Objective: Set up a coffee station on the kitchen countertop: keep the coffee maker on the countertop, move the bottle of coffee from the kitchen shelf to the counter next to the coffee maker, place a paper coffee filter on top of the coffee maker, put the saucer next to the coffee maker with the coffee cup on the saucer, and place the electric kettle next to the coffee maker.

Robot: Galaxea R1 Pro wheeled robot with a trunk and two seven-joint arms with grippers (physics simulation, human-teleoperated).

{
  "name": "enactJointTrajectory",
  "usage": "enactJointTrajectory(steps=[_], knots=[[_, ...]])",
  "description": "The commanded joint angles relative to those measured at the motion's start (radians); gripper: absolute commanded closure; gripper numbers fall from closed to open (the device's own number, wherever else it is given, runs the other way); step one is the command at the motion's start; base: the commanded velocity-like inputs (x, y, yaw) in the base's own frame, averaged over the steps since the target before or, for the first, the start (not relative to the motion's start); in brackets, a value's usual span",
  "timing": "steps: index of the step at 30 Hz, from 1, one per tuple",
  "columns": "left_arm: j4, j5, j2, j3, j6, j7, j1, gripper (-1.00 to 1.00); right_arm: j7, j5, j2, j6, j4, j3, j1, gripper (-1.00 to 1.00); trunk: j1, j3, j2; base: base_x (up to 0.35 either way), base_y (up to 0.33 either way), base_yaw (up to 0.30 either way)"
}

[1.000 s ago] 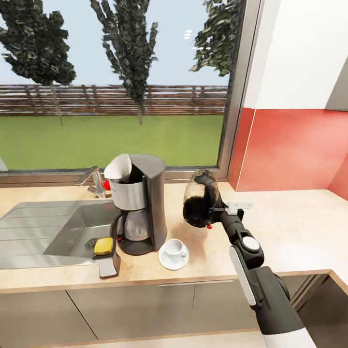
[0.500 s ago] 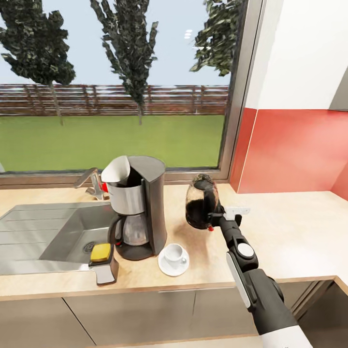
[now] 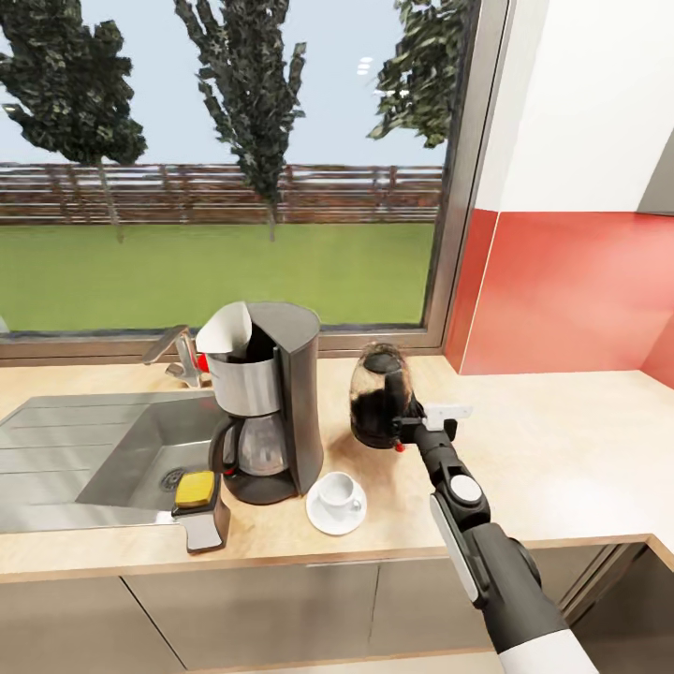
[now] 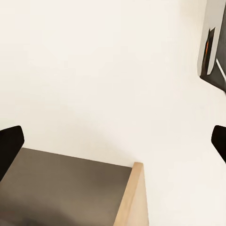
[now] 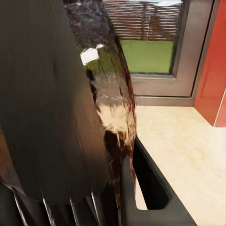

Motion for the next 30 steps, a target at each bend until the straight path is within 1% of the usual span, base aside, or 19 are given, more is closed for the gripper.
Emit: enactJointTrajectory(steps=[1,2,5,9,15,20,23,25,27,29,30], knots=[[0.000,0.001,0.000,-0.006,0.002,0.002,0.000,-1.00,-0.008,0.005,0.000,0.008,-0.005,0.010,-0.001,1.00,0.001,-0.002,-0.002,0.000,0.000,0.000],[0.000,0.001,0.000,-0.006,0.002,0.002,0.000,-1.00,-0.008,0.005,0.000,0.009,-0.012,0.019,-0.001,1.00,0.001,-0.002,-0.002,0.000,0.000,0.000],[0.000,0.001,0.000,-0.006,0.002,0.003,-0.001,-1.00,-0.010,0.005,0.001,0.009,-0.028,0.026,-0.001,1.00,0.001,-0.002,-0.002,0.000,0.000,0.000],[-0.001,0.000,0.000,-0.006,0.002,0.003,-0.001,-1.00,-0.010,0.005,0.001,0.010,-0.032,0.027,-0.001,1.00,0.001,-0.003,-0.002,0.000,0.000,0.033],[-0.001,0.000,0.000,-0.006,0.002,0.003,-0.001,-1.00,-0.011,0.005,0.000,0.009,-0.032,0.026,-0.001,1.00,0.001,-0.008,-0.002,0.000,0.000,0.176],[-0.001,0.000,0.000,-0.006,0.002,0.004,-0.001,-1.00,-0.012,0.006,0.000,0.008,-0.032,0.025,-0.001,1.00,0.001,-0.009,-0.002,0.000,0.000,0.050],[0.000,0.000,0.000,-0.007,0.002,0.004,0.000,-1.00,-0.013,0.009,-0.002,0.006,-0.021,0.024,-0.001,1.00,0.001,-0.009,-0.002,0.000,0.000,0.004],[0.000,0.000,0.000,-0.006,0.002,0.004,0.000,-1.00,-0.014,0.009,-0.003,0.001,0.007,0.022,-0.001,1.00,0.001,-0.009,-0.002,0.000,0.000,0.000],[0.000,0.000,0.000,-0.006,0.002,0.004,-0.001,-1.00,-0.015,0.009,-0.003,-0.028,0.034,0.022,-0.001,1.00,0.001,-0.009,-0.002,0.000,0.000,0.000],[-0.001,0.001,-0.001,-0.007,0.002,0.004,-0.001,-1.00,-0.015,0.009,-0.003,-0.089,0.084,0.021,-0.001,1.00,0.001,-0.009,-0.002,0.000,0.000,0.000],[-0.001,0.001,0.000,-0.006,0.002,0.004,-0.001,-1.00,-0.014,0.009,-0.003,-0.108,0.104,0.021,-0.001,1.00,0.001,-0.009,-0.002,0.000,0.000,0.000]])
